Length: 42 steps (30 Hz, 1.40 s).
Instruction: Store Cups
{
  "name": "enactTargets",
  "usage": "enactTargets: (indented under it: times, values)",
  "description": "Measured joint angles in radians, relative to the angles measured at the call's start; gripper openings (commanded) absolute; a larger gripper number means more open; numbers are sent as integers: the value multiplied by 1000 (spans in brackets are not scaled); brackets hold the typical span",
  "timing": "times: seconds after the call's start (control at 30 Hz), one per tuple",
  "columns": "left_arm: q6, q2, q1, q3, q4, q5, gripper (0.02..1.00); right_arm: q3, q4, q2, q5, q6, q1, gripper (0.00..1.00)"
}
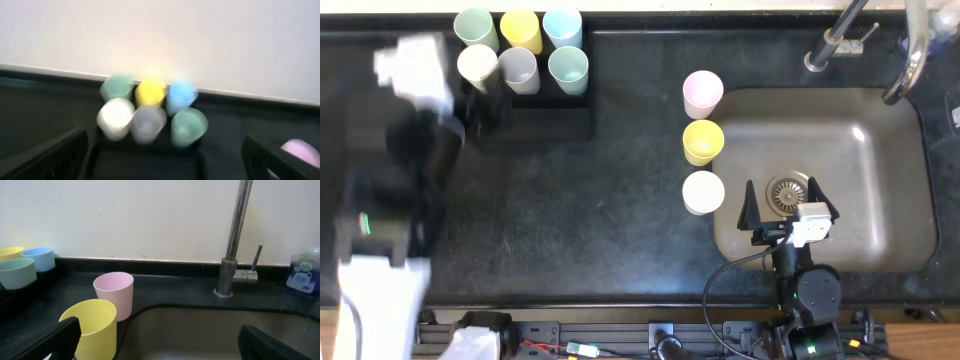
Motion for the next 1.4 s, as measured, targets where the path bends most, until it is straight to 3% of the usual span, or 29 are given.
enactTargets:
  times: [0.2, 0.37, 0.57, 1.13, 1.4]
  values:
    - [-93, 440, -209, 462, -157, -14, 1000, 0, -1, 0, 0, 0, 0, 998]
    - [-196, 734, -385, 673, -329, -55, 1000, 0, 0, 0, 0, 0, 0, 998]
    - [-278, 996, -498, 885, -525, -69, 1000, 0, -1, 0, 0, 0, 0, 996]
    - [-370, 1234, -537, 1049, -523, -72, 991, 0, -1, 0, 0, 0, 0, 998]
    - [-391, 1275, -548, 1049, -511, -92, 807, 0, -1, 0, 0, 0, 0, 998]
